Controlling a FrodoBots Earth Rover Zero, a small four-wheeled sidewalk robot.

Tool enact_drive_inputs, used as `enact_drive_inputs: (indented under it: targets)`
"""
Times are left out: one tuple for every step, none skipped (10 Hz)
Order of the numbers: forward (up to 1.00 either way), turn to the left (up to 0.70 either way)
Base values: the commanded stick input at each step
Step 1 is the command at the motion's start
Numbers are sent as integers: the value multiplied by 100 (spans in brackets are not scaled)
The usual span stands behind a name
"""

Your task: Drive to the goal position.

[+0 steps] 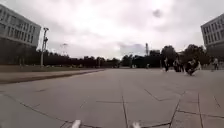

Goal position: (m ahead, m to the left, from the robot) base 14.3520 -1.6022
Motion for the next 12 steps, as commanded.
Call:
enact_drive_inputs:
  targets:
    - [100,-15]
    - [100,-10]
    - [100,0]
    - [100,0]
    - [100,0]
    - [100,-20]
    - [100,0]
    - [100,0]
    - [100,0]
    - [100,0]
    - [100,0]
    - [100,0]
